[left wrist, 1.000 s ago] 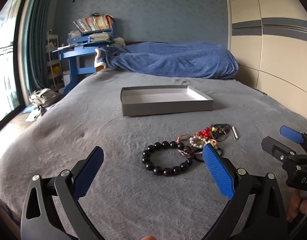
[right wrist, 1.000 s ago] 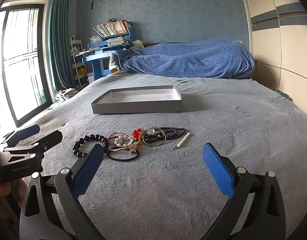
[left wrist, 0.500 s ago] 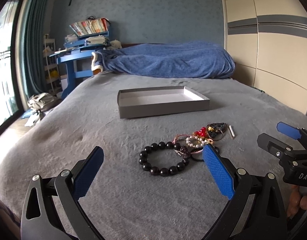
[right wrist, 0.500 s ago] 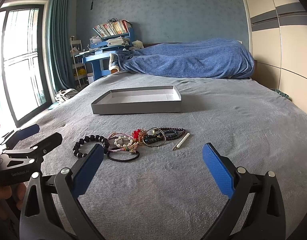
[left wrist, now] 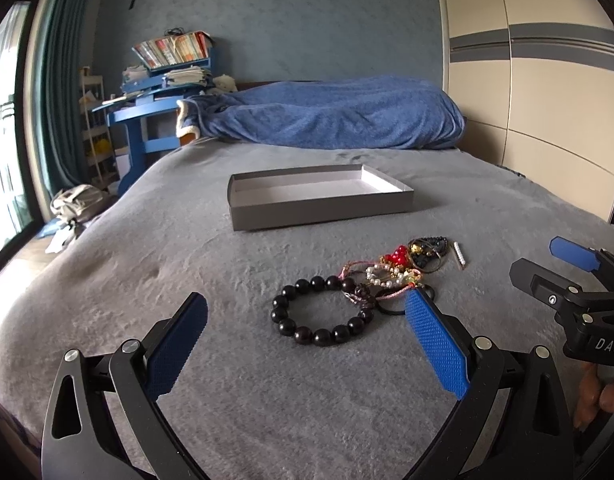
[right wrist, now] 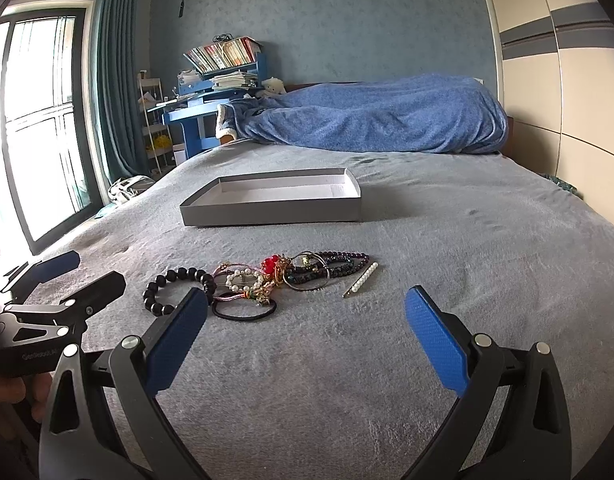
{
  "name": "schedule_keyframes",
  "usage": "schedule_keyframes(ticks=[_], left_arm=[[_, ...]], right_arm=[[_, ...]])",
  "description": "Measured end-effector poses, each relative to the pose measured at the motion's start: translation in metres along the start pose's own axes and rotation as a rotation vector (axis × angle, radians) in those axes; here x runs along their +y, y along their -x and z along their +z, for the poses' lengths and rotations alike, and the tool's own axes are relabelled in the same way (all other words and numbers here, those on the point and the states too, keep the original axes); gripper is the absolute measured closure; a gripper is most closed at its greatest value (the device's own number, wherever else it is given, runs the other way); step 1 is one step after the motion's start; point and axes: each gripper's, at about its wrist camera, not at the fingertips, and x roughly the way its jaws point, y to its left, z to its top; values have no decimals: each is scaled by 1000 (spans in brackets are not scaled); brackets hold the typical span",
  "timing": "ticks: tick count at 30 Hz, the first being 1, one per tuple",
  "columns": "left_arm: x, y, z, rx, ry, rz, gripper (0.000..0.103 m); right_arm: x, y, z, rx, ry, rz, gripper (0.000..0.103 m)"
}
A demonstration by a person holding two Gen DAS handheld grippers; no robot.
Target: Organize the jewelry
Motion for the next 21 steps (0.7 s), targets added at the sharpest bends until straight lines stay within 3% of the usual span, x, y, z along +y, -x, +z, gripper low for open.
schedule_keyframes(ticks=[21], left_arm=[[-6,-5,-3,27,-6,-17,5]], right_arm=[[-2,-3,-3,17,-10,-3,5]])
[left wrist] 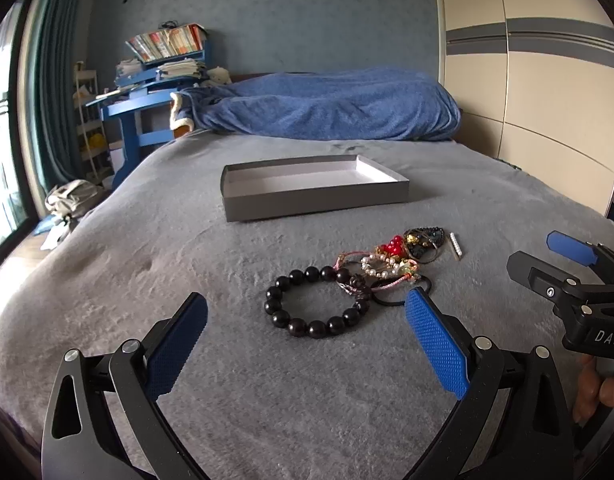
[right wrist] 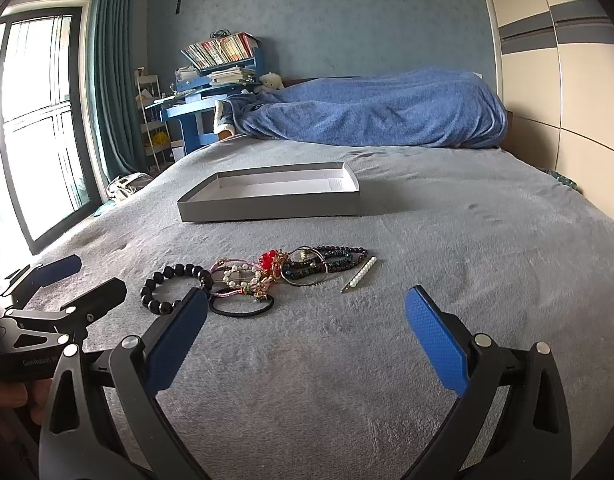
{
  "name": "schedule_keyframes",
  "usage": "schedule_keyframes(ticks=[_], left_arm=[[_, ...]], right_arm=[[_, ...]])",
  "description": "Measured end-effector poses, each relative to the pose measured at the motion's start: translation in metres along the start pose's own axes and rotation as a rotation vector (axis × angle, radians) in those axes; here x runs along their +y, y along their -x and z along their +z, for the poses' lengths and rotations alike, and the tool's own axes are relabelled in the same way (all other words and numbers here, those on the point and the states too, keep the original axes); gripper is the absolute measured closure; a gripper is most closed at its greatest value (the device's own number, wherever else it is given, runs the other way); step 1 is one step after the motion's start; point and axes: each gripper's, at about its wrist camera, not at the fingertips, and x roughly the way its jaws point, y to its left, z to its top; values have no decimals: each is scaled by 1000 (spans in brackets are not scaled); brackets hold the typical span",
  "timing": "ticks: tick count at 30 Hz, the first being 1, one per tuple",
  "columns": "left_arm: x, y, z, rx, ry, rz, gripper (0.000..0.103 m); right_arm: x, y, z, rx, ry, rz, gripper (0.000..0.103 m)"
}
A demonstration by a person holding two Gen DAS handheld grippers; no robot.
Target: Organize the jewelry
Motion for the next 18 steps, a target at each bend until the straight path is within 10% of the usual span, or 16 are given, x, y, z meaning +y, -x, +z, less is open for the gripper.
schedule_keyframes(ticks=[18], left_arm=[[15,-24,15,109,-17,-43,12]], right_arm=[[-13,-12,6,93,-69,9,5]])
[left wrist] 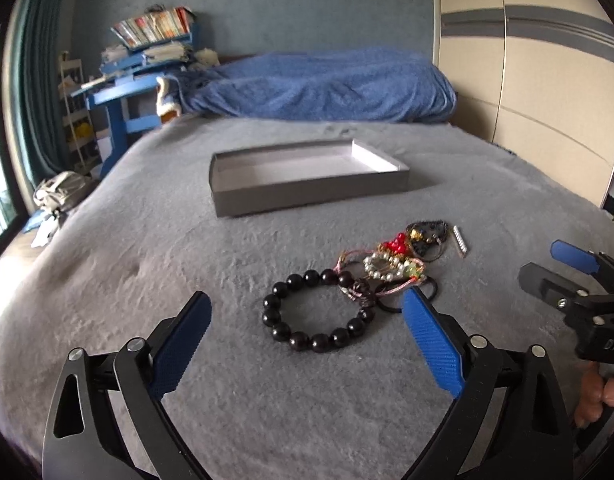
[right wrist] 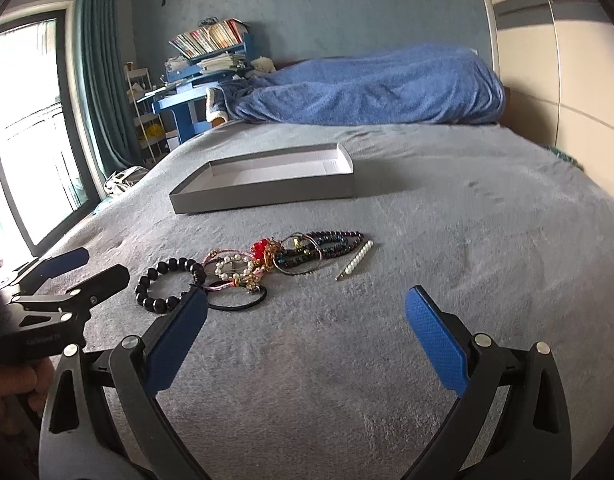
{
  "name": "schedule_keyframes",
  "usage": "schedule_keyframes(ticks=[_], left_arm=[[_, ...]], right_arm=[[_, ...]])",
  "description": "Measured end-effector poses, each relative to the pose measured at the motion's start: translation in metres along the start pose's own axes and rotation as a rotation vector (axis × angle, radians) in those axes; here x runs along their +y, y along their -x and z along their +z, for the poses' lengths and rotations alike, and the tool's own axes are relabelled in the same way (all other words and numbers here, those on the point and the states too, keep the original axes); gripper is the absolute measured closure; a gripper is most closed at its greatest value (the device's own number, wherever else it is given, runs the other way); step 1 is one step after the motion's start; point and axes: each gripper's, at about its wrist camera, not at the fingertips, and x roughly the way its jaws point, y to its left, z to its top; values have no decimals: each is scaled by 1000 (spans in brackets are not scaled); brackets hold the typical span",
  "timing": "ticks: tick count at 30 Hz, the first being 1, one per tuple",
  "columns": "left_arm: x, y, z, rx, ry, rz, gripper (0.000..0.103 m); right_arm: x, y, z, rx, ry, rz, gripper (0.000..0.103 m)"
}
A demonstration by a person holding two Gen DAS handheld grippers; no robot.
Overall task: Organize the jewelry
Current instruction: 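Grasp the black bead bracelet with left tool while right tool grasps the pearl strand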
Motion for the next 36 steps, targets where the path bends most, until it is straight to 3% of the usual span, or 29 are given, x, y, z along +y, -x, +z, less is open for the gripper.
schedule_keyframes(ticks=[4,9,12,17,24,26,29,36], left_arm=[[4,-22,4,105,21,-15,39],[11,-50,6,220,24,-14,49],[11,-68,9,284,-9,-16,62],[13,-77,9,295,-41,0,84],[21,-72,9,272,-1,4,87],[25,-72,10,271,17,8,87],[29,-74,11,266,31,20,87],[32,-83,11,292,30,27,86]], right_arm=[[-2,-3,1,21,-15,5,5],[-4,-9,3,45,-18,1,5],[-15,-20,10,70,-41,-11,9],[-31,-39,20,119,-67,-42,42],[-36,-79,36,212,-31,-49,57],[-36,-91,38,237,-26,-54,69],[-41,-105,39,268,-37,-76,76],[-43,-133,37,315,-36,-87,78]])
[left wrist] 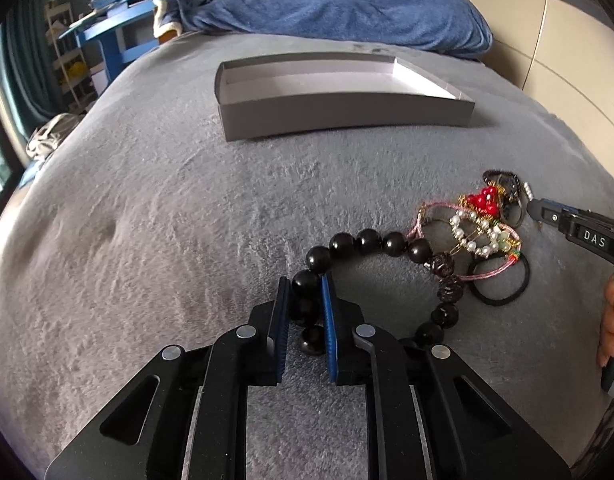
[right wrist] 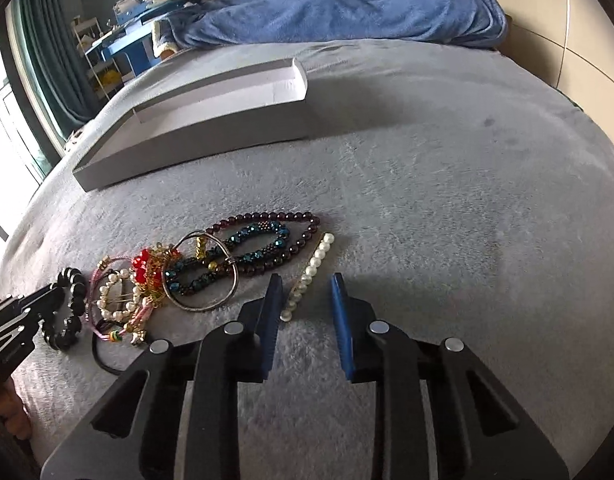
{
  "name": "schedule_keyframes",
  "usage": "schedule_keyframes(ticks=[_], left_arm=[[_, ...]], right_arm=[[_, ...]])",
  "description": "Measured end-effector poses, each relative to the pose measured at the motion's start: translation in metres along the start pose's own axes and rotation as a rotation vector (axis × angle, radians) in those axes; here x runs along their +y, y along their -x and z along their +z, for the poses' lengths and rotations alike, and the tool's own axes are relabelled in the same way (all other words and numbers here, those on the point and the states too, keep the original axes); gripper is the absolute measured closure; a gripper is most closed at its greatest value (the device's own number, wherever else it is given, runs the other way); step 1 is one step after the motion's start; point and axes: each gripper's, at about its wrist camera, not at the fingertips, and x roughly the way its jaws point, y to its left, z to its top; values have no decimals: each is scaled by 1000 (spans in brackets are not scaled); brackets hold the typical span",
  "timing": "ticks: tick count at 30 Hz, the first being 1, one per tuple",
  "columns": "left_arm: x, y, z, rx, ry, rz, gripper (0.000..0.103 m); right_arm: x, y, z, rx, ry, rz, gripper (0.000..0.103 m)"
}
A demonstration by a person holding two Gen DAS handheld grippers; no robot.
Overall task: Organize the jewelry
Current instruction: 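Grasp the black bead bracelet with left tool while right tool grasps the pearl strand, then carry both items into the grey tray and open both tools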
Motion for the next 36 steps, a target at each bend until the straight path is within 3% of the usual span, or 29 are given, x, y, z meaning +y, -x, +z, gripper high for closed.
schedule_keyframes(ticks=[7,11,19,24,30,36], left_arm=[[1,2,2,-16,-4,-18,88],[5,17,7,-54,16,-47,88],[2,65,57,-170,-47,-112,88],[11,71,93,-197,-21,-136,88],[16,67,144,-240,-17,-139,88],[21,38,180,-254,-26,-129,88]], right_arm=[[4,3,0,-11,20,13,97],[0,17,2,-33,-2,34,97],[7,52,37,-131,3,105,97],[19,61,72,-158,16,162,97],[35,41,117,-158,62,198,97],[34,9,137,-131,45,207,97]])
